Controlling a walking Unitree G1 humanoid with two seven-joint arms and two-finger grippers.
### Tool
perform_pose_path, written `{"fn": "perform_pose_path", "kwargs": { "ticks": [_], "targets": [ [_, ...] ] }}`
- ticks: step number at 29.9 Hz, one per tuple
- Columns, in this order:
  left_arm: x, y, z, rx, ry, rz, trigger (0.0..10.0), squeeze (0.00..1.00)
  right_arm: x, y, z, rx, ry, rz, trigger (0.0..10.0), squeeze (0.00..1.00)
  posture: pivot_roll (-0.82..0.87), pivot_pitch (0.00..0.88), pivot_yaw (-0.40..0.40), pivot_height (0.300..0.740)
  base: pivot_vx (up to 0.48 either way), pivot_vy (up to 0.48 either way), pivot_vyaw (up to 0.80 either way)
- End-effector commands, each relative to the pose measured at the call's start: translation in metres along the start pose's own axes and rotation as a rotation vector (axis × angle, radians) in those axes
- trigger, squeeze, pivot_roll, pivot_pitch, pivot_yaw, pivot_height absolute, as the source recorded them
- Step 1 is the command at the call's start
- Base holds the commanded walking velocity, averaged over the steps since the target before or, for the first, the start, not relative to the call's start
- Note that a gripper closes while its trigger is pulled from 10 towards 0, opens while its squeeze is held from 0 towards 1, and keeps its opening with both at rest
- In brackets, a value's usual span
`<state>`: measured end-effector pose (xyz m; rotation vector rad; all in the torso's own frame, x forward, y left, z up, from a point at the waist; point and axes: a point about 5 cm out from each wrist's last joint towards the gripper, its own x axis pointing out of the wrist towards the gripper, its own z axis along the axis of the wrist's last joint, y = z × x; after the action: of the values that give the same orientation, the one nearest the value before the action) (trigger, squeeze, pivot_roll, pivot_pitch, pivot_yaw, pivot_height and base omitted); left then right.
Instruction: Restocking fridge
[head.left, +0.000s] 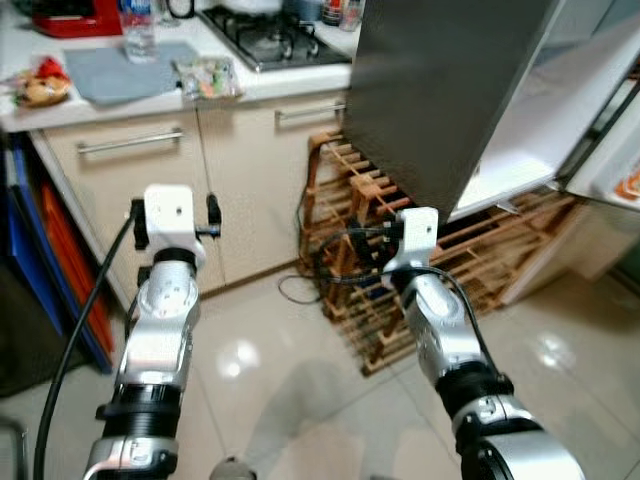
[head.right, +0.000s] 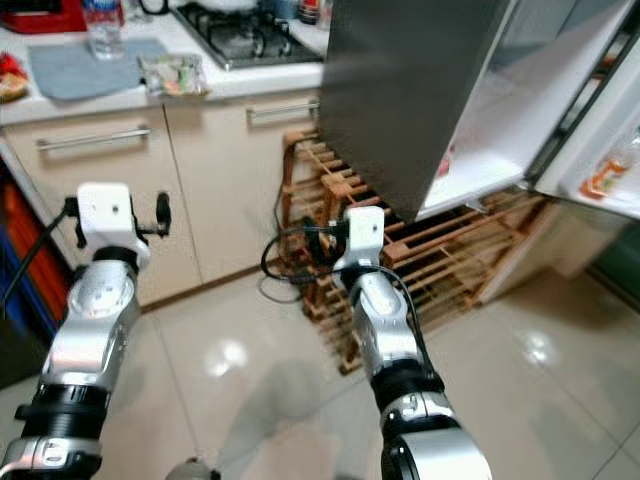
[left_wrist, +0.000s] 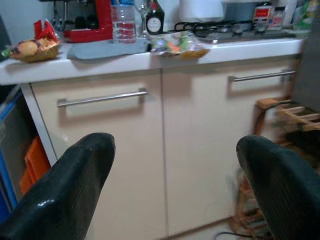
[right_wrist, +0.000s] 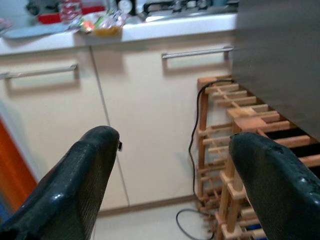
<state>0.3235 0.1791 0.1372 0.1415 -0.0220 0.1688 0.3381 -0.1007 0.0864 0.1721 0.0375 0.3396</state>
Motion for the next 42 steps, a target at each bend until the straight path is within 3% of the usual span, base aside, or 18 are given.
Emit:
{"fn": "perform_pose_path", "kwargs": {
  "ticks": [1, 11, 25, 42],
  "targets": [
    [0.003, 0.002, 0.003, 0.004, 0.000, 0.001, 10.0, 0.00, 0.003, 0.002, 0.006, -0.007, -0.019, 0.015, 10.0, 0.00, 0.01, 0.000, -0.055, 0.740, 0.000, 0.000, 0.48],
    [0.004, 0.009, 0.008, -0.008, -0.030, 0.017, 10.0, 0.00, 0.005, 0.006, 0.006, -0.002, -0.011, 0.047, 10.0, 0.00, 0.01, 0.000, -0.061, 0.740, 0.000, 0.000, 0.47],
    [0.006, 0.012, 0.006, -0.016, -0.015, 0.019, 10.0, 0.00, 0.004, 0.000, 0.001, -0.005, 0.022, -0.035, 10.0, 0.00, 0.01, 0.000, -0.061, 0.740, 0.454, 0.000, 0.34],
    [0.007, 0.005, 0.020, -0.009, -0.092, -0.044, 10.0, 0.00, 0.007, -0.008, 0.005, -0.028, 0.013, -0.108, 10.0, 0.00, 0.03, 0.000, -0.066, 0.740, 0.472, 0.000, 0.00]
  ]
}}
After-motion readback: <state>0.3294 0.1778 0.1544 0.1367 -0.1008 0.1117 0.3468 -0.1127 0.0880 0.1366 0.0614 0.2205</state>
